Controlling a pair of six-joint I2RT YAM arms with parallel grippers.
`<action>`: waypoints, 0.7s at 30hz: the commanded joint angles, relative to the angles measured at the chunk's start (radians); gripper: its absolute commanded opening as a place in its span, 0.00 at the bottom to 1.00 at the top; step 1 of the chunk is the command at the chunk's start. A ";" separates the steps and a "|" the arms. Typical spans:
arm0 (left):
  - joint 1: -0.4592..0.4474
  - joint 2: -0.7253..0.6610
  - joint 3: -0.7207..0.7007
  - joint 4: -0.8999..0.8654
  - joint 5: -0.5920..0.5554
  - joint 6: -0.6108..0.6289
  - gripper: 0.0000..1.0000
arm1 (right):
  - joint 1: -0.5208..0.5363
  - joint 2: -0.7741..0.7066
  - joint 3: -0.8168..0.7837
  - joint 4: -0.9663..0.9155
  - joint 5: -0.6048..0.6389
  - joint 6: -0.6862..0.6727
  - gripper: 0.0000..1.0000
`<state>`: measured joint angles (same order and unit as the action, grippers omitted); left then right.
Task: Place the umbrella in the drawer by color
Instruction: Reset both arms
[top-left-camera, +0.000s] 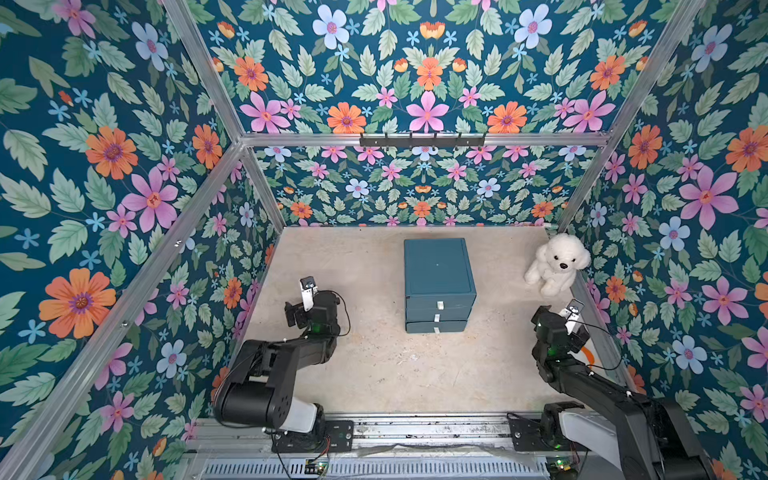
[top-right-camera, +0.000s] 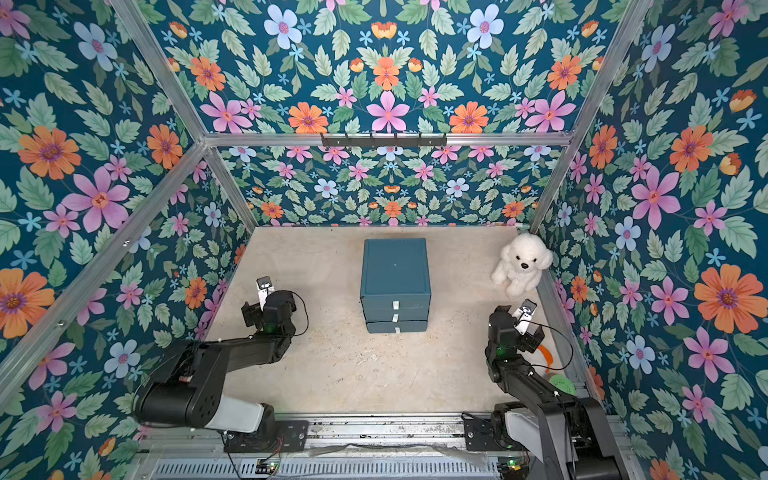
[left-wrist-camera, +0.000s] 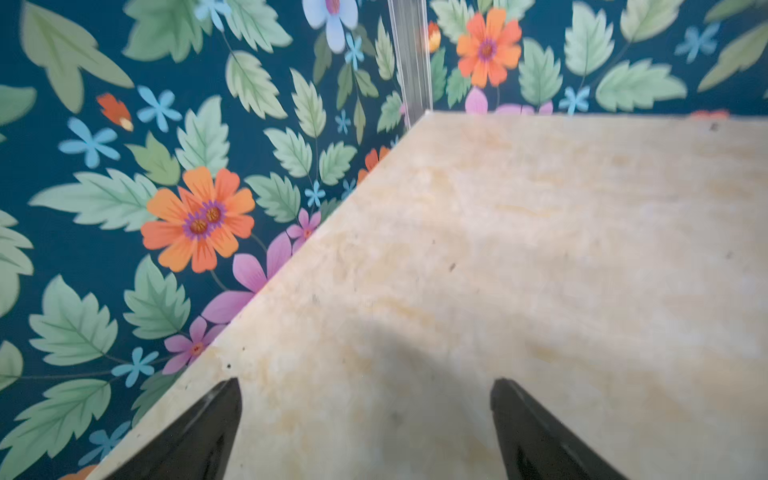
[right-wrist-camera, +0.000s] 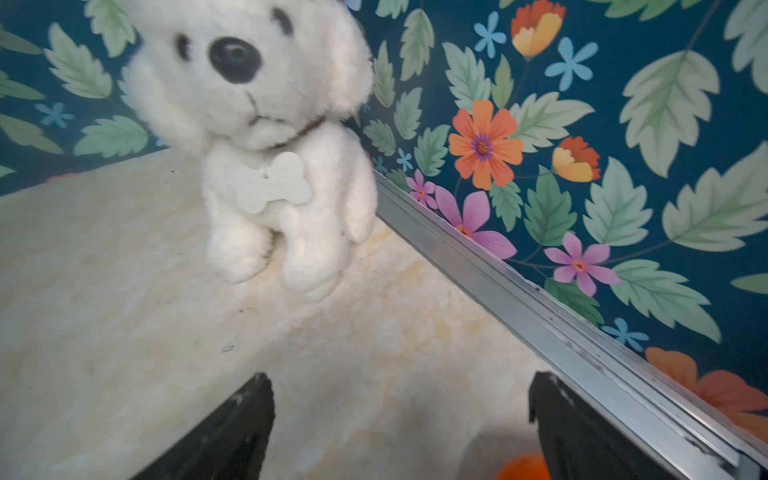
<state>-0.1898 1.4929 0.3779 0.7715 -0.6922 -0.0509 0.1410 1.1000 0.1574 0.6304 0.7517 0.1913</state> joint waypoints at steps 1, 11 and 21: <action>0.013 0.024 0.009 0.205 0.137 0.047 0.99 | -0.009 0.019 -0.071 0.408 -0.172 -0.073 0.99; 0.132 0.134 -0.116 0.554 0.423 0.036 1.00 | -0.128 0.323 -0.029 0.673 -0.489 -0.123 0.99; 0.136 0.107 -0.102 0.466 0.421 0.019 1.00 | -0.165 0.347 -0.044 0.745 -0.550 -0.114 0.99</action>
<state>-0.0532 1.6012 0.2741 1.1980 -0.2844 -0.0277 -0.0273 1.4448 0.1112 1.3415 0.2348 0.0723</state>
